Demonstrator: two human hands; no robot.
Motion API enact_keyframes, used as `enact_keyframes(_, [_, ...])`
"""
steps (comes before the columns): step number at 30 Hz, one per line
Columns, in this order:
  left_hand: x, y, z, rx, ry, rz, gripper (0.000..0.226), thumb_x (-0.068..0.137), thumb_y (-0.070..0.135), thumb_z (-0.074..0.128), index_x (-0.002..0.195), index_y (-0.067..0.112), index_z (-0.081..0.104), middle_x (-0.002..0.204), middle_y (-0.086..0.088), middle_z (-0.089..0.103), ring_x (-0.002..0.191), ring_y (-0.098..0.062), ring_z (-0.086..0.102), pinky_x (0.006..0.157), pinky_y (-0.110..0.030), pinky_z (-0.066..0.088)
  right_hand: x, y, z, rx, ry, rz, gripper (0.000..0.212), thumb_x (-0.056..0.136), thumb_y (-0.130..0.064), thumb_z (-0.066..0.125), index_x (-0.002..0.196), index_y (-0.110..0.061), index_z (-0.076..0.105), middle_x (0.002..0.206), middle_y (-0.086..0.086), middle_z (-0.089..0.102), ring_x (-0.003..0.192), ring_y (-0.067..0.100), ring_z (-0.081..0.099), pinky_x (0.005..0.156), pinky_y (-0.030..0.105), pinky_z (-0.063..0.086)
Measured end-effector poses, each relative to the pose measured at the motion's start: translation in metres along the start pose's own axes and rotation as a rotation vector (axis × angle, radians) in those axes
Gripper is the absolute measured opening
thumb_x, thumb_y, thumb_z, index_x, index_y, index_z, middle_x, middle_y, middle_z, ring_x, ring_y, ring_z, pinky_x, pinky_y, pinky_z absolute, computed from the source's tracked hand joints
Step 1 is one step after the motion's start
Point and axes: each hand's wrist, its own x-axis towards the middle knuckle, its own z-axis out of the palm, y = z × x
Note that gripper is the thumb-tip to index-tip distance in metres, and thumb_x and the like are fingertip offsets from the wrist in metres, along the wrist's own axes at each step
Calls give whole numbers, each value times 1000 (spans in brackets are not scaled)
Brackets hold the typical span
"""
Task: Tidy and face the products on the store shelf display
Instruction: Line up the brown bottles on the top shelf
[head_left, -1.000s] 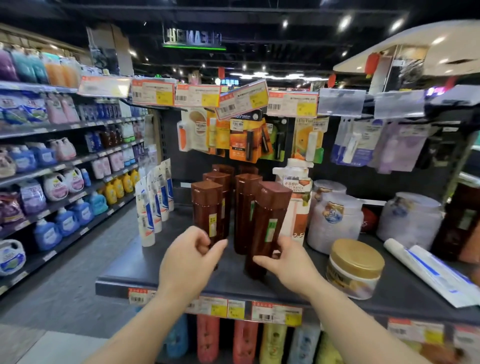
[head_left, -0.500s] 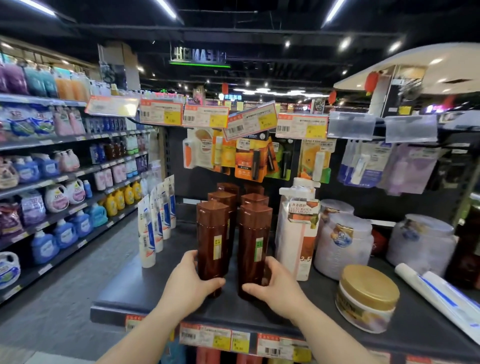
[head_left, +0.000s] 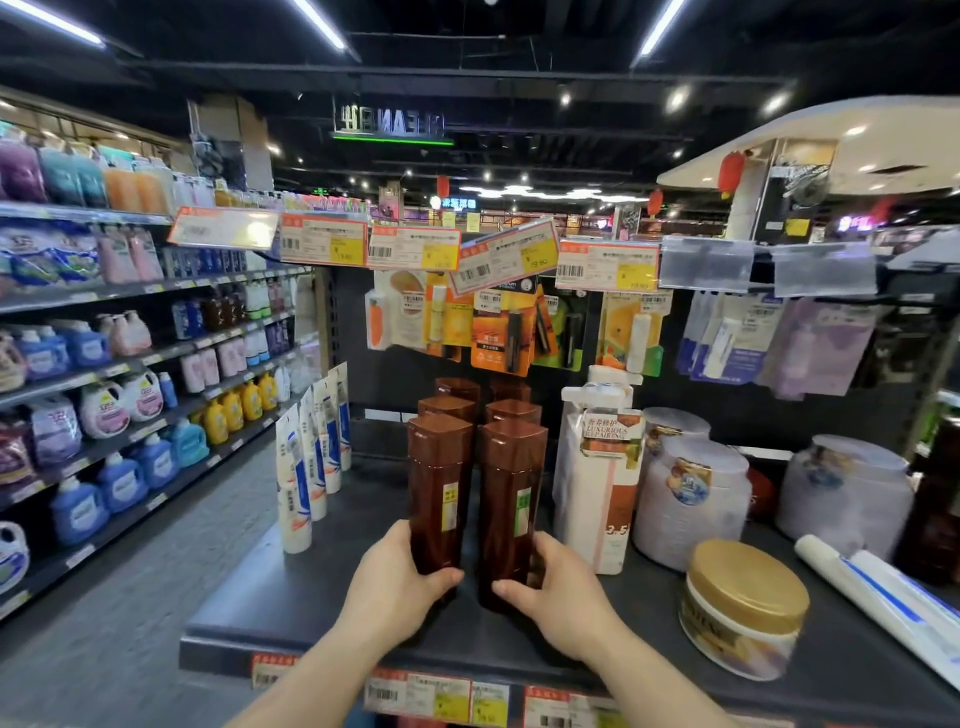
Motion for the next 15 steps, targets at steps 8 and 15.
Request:
enact_keyframes(8, [4,-2,0,3,-26,-21,60,73,32,80,124,21,50,117,5,64,105,-12,59,85,-21,44,0,0,1,-17,6,16,50,79,-30,77,123,-33,53,109,-18,66,101,-3,62,92,19,49])
enact_keyframes(15, [1,-4,0,8,-20,-32,62,70,35,81,123,25,50,111,9,65,101,-10,61,84,-22,46,5,-2,-1,-38,15,13,47,83,-27,74,124,-31,51,109,-18,63,103,-2,60,91,16,46])
